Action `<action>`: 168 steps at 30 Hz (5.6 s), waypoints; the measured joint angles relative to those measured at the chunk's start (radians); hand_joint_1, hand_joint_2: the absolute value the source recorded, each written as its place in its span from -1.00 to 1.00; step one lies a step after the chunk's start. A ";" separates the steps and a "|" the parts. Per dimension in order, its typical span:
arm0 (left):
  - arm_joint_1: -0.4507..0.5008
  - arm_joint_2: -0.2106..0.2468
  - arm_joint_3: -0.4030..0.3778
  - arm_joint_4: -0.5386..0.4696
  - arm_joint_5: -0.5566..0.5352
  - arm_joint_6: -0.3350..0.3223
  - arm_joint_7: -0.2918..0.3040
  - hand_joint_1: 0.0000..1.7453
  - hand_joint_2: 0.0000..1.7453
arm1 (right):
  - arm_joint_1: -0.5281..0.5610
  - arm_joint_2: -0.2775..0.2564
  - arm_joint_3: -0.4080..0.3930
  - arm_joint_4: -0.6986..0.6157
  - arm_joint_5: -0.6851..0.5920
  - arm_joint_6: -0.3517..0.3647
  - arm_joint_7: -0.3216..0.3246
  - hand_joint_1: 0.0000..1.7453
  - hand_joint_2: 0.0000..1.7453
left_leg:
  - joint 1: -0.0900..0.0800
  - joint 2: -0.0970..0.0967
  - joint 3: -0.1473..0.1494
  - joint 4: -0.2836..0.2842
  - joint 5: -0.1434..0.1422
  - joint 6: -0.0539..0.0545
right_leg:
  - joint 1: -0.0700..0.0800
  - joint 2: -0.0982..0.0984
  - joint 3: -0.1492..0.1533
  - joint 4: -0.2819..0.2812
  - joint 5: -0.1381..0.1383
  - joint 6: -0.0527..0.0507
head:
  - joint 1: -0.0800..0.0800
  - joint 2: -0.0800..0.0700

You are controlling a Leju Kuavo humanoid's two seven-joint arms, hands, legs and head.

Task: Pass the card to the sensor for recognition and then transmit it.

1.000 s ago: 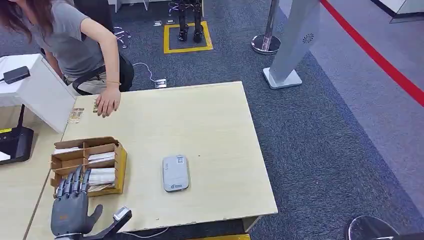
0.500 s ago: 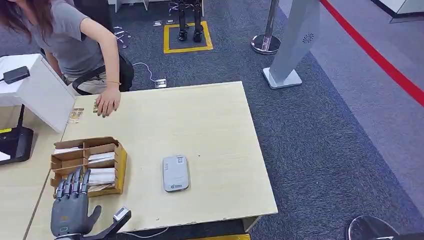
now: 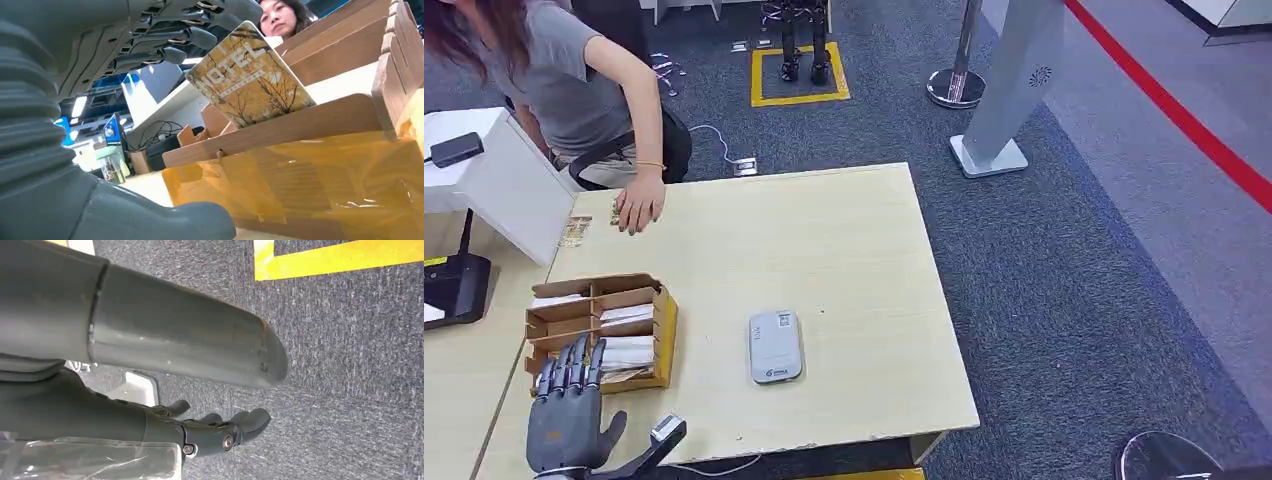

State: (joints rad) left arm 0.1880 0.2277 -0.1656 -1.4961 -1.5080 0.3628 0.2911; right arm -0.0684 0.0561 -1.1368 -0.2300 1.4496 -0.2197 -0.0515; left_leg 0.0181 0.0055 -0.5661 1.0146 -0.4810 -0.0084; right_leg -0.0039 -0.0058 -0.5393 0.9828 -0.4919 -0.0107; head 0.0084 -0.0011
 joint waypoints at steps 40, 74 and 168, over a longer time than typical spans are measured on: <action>-0.106 -0.038 -0.021 0.171 -0.057 0.039 -0.008 1.00 1.00 | -0.005 0.000 0.022 0.003 0.049 0.029 -0.016 -1.00 -1.00 | 0.000 0.000 0.000 0.000 0.000 0.000 | 0.000 0.000 0.001 0.000 0.000 0.000 | 0.000 0.000; -0.180 0.058 -0.243 0.180 -0.066 0.097 0.219 1.00 1.00 | -0.015 0.003 0.048 0.008 0.062 0.035 -0.012 -1.00 -1.00 | 0.000 0.000 0.000 0.000 0.000 0.000 | 0.000 0.000 0.000 0.000 0.000 0.000 | 0.000 0.000; -0.274 0.250 0.178 -0.121 -0.057 0.272 -0.170 -1.00 1.00 | -0.038 0.044 0.124 0.018 0.055 0.062 0.007 -1.00 -1.00 | 0.000 0.000 -0.001 0.000 0.001 -0.001 | 0.000 0.002 -0.001 0.001 0.000 -0.001 | 0.000 0.000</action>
